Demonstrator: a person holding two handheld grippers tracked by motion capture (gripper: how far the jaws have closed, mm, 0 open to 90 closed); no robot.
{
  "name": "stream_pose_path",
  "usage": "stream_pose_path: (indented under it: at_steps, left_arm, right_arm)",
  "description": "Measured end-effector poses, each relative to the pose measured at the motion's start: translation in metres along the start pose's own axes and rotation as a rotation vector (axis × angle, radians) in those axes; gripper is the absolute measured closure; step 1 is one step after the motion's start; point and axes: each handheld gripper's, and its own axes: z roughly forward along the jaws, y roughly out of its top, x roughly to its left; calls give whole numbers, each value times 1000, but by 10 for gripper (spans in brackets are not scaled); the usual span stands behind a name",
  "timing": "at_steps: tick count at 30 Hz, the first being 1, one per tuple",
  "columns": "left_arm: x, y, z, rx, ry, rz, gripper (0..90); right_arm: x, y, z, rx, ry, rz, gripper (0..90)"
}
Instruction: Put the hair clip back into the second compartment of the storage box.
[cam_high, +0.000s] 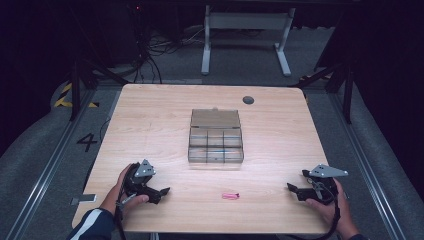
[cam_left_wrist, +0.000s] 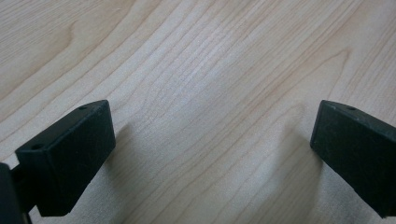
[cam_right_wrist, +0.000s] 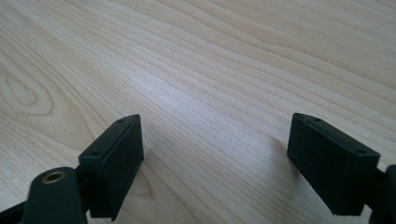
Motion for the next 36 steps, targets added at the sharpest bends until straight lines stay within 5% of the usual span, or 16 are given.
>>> stream_pose_path:
  at_steps: [20, 29, 36]
  left_arm:
    - [0, 0, 0, 0, 2, 2, 6]
    - [0, 0, -1, -1, 3, 3, 6]
    - [0, -1, -1, -2, 6, 1, 6]
  right_arm:
    - [-1, 2, -1, 9, 14, -3, 252]
    - [5, 10, -6, 8, 60, -58, 338]
    - [25, 26, -9, 4, 111, -131, 373]
